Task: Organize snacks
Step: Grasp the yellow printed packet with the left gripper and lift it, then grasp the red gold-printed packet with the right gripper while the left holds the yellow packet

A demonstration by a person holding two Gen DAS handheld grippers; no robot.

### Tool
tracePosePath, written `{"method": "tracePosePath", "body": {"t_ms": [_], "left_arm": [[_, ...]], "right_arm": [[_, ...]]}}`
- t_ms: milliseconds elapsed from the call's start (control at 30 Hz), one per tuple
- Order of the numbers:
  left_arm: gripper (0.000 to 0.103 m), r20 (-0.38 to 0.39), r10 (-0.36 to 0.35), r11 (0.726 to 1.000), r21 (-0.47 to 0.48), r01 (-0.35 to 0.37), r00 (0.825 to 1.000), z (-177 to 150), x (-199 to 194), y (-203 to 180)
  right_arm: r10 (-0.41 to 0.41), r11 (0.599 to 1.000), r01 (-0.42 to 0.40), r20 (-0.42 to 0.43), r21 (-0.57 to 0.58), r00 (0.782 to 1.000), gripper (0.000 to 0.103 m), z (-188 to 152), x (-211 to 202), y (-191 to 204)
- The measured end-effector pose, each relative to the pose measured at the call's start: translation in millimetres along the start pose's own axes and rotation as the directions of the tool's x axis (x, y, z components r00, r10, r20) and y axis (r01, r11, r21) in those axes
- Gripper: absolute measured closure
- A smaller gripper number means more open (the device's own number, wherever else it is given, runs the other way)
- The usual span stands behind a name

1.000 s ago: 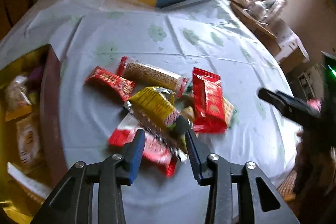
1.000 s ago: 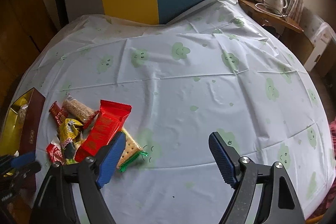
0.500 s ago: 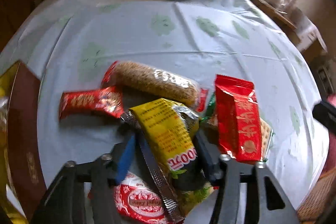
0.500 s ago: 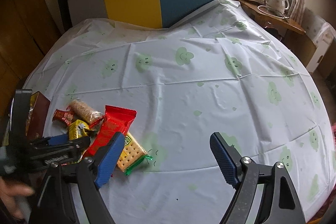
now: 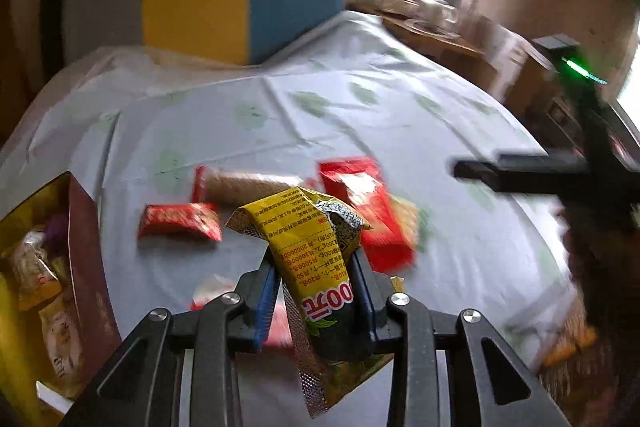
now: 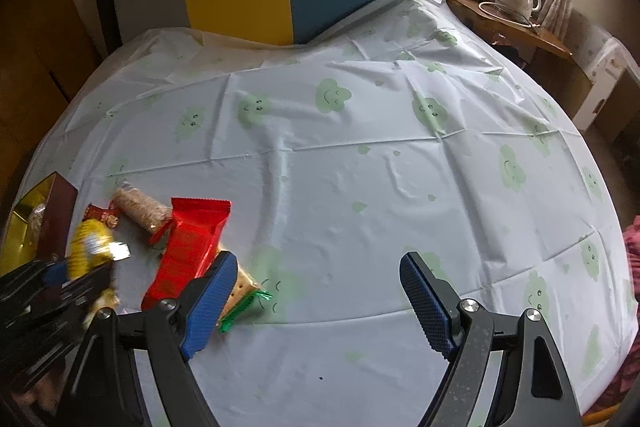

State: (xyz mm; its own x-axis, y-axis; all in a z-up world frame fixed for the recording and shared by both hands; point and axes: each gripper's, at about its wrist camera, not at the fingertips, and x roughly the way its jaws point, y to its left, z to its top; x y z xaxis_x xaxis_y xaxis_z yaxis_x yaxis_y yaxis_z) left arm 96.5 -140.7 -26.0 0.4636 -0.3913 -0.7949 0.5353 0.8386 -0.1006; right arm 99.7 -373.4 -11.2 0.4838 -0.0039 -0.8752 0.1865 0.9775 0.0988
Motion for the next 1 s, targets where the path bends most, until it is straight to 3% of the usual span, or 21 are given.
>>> {"method": "tracePosePath", "body": {"t_ms": [167,333,400,567,800,1000], "left_arm": [[0.069,-0.045,-0.045,0.989,0.137,0.051,0.998,-45,-13,-23],[0.068,-0.099,-0.030,0.977,0.209,0.050,0.995,-87,-11,-32],[0.068,-0.119,-0.017,0.980,0.197,0.041,0.993,-99,-4,-29],[0.067,-0.095,-0.087,0.990,0.100,0.096,0.992,-107,2,-16],[0.067,-0.073,-0.103,0.990,0.089,0.110,0.992,-113,0,-13],[0.066,-0.059,-0.119,0.990,0.068,0.123,0.991,-115,-4,-8]], "right_arm": [[-0.013,1.000,0.013,-0.024,-0.023,1.000,0.019,-3,6,3],[-0.002,0.999,0.001,-0.028,-0.036,1.000,0.019,-5,8,7],[0.007,0.999,-0.008,-0.027,-0.049,1.000,0.019,-6,8,10],[0.034,0.993,-0.038,-0.036,-0.116,0.999,0.020,-12,9,27],[0.169,0.977,-0.176,-0.075,-0.116,0.983,0.023,-18,8,56],[0.127,0.979,-0.141,-0.095,-0.150,0.987,0.023,-9,21,95]]}}
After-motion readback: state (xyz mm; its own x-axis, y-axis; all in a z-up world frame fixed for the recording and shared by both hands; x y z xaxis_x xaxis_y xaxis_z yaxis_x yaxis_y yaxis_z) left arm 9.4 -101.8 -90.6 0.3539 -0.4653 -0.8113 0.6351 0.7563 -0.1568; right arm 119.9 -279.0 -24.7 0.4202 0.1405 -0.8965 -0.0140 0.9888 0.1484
